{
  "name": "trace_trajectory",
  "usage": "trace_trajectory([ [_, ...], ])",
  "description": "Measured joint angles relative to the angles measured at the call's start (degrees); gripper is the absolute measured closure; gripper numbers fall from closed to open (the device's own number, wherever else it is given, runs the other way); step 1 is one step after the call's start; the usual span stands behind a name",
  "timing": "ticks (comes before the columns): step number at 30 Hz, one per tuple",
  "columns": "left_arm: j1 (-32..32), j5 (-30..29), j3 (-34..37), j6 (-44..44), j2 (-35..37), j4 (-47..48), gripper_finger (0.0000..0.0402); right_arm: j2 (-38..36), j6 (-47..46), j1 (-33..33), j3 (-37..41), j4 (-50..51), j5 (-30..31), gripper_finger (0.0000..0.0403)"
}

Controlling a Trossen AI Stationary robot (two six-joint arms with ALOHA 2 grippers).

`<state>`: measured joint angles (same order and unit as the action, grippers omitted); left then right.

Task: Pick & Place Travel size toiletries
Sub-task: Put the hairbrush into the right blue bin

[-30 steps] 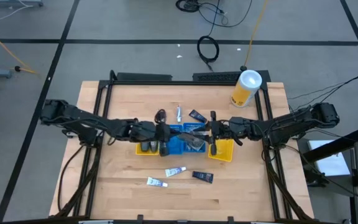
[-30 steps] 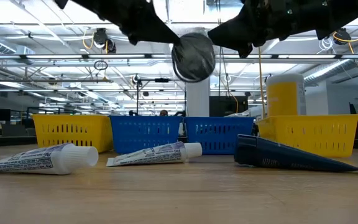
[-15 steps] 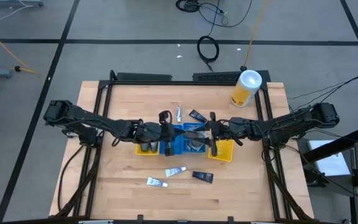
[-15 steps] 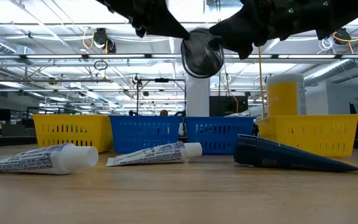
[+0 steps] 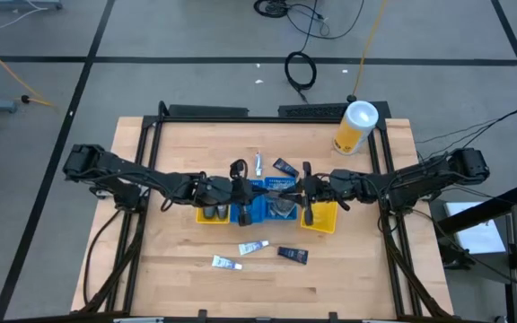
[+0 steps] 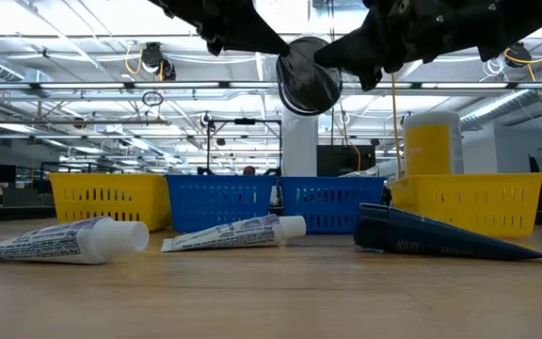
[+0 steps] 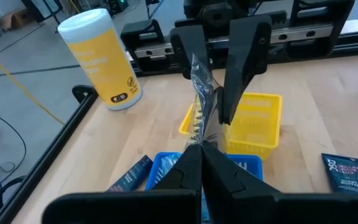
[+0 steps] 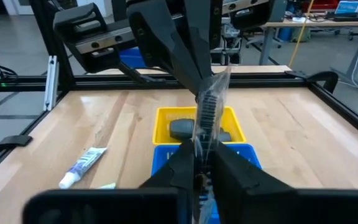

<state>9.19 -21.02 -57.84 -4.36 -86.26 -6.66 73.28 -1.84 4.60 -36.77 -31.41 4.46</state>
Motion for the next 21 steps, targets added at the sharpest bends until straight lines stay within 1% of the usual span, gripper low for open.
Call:
trace_trajectory([
  [3,0.00,-0.20,0.00,0.47,0.00,-0.03,0.0401,0.00,0.28,0.00,0.00,0.01,1.62,0.0380],
  [7,0.04,-3.08,0.00,2.56,0.00,-0.39,0.0394,0.00,-0.29,-0.04,-0.02,0.36,1.80,0.0381],
  [9,0.06,-5.61,0.00,2.57,0.00,-0.39,0.0383,0.00,-0.30,-0.04,-0.02,0.83,1.93,0.0381],
  [13,0.77,-14.34,0.00,1.15,0.29,0.57,0.0352,0.00,-1.44,-0.04,-0.02,2.10,5.46,0.0381],
  [16,1.49,-19.54,0.00,0.40,0.44,0.99,0.0328,0.00,-3.55,-0.15,-0.02,3.69,5.93,0.0381],
  [18,2.15,-20.96,0.00,0.32,0.44,0.95,0.0315,0.00,-5.02,-0.15,-0.02,4.36,5.93,0.0381],
  [21,2.70,-21.02,0.00,0.00,0.46,1.01,0.0301,0.00,-6.49,-0.15,0.00,5.27,5.93,0.0381],
])
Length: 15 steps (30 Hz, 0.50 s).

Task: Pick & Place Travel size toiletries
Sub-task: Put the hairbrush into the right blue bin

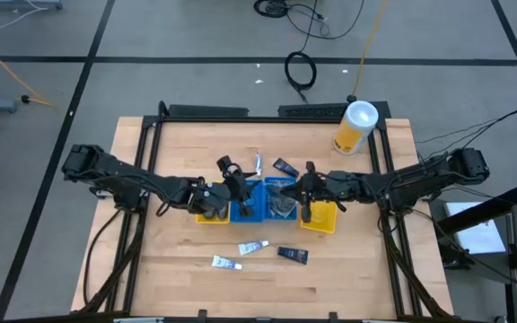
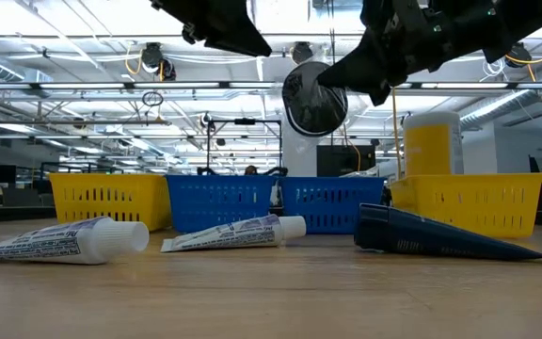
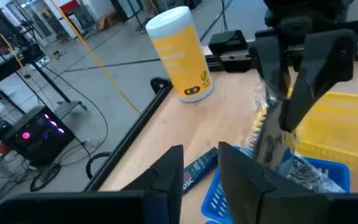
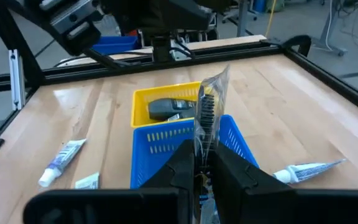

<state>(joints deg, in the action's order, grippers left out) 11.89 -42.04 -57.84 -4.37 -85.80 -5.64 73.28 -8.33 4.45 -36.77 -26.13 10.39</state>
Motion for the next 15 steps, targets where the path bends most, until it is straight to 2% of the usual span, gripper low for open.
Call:
trace_trajectory([
  [7,1.03,0.02,0.00,3.07,0.00,3.11,0.0289,0.31,-5.90,0.02,0.00,1.56,0.30,0.0381],
  [15,1.39,0.12,0.00,6.08,0.02,4.16,0.0289,4.85,-10.75,0.02,0.04,0.96,1.58,0.0381],
])
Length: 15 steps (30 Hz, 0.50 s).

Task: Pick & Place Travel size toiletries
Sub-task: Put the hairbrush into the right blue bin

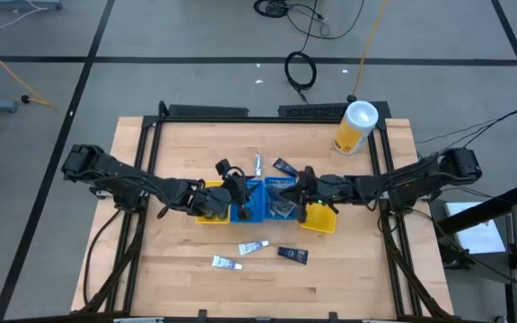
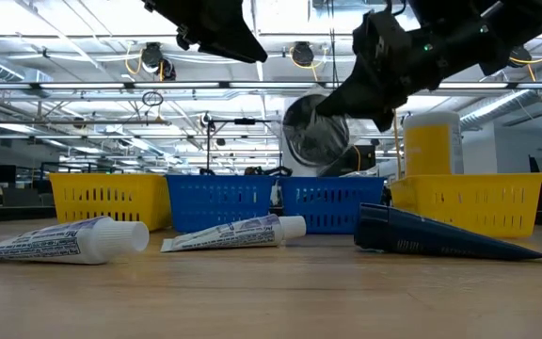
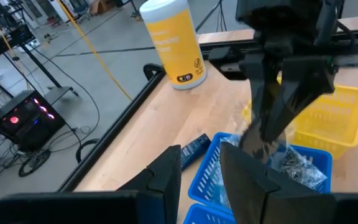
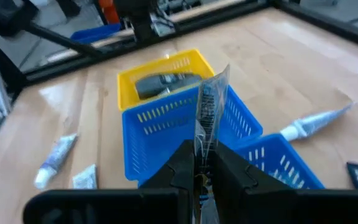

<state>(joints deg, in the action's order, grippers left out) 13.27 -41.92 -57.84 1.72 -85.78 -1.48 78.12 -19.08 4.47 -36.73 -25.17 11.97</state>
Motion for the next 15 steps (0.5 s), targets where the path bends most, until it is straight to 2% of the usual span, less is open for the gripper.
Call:
trace_trajectory([
  [9,0.36,1.48,0.00,0.33,0.00,0.05,0.0289,1.21,-4.93,0.02,1.26,-1.97,0.41,0.0381],
  [15,0.33,3.37,0.00,0.32,-0.02,0.05,0.0289,1.21,-9.19,0.02,6.90,-8.40,2.96,0.0381],
])
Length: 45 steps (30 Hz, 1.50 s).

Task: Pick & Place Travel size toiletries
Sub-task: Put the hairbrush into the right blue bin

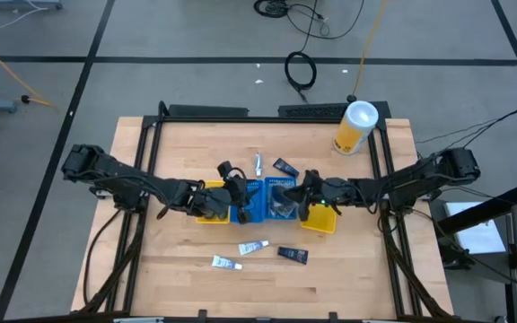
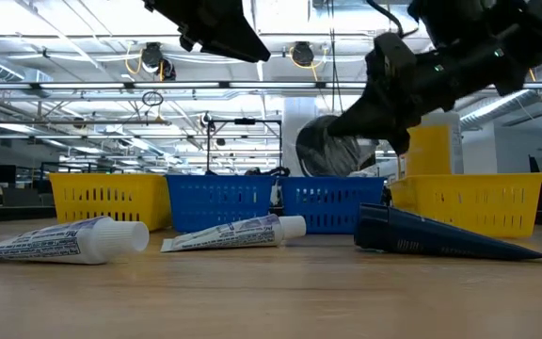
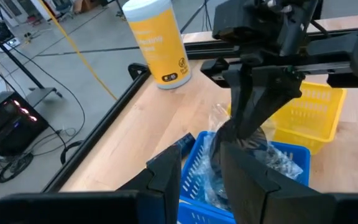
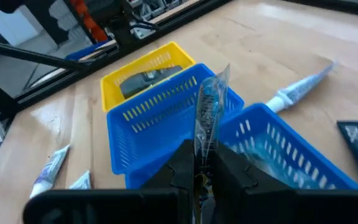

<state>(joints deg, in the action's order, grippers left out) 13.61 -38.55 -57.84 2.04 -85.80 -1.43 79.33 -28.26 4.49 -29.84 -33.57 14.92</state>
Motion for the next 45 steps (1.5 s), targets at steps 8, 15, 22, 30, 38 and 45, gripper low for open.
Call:
trace_trajectory([
  [8,-0.09,0.02,0.02,-0.13,-0.02,-0.02,0.0289,0.02,-2.17,0.00,4.77,-8.35,0.02,0.0381],
  [15,-0.09,0.02,0.02,-0.07,-0.07,-0.04,0.0289,0.04,-3.69,0.43,4.80,-8.41,-0.07,0.0381],
  [22,-0.09,0.02,0.02,-0.07,-0.07,-0.07,0.0289,0.04,-3.79,1.31,4.79,-8.61,0.08,0.0381],
  [30,-0.09,0.02,0.02,-0.04,-0.07,-0.11,0.0289,0.20,-4.02,1.38,4.80,-8.40,0.06,0.0381],
  [38,-0.09,0.02,0.03,-0.03,-0.07,-0.19,0.0289,5.69,-4.07,2.64,4.78,-13.99,0.00,0.0381],
  [45,-0.09,0.05,0.04,-0.03,-0.07,-0.16,0.0289,6.77,-3.85,1.88,4.78,-14.92,0.01,0.0346],
])
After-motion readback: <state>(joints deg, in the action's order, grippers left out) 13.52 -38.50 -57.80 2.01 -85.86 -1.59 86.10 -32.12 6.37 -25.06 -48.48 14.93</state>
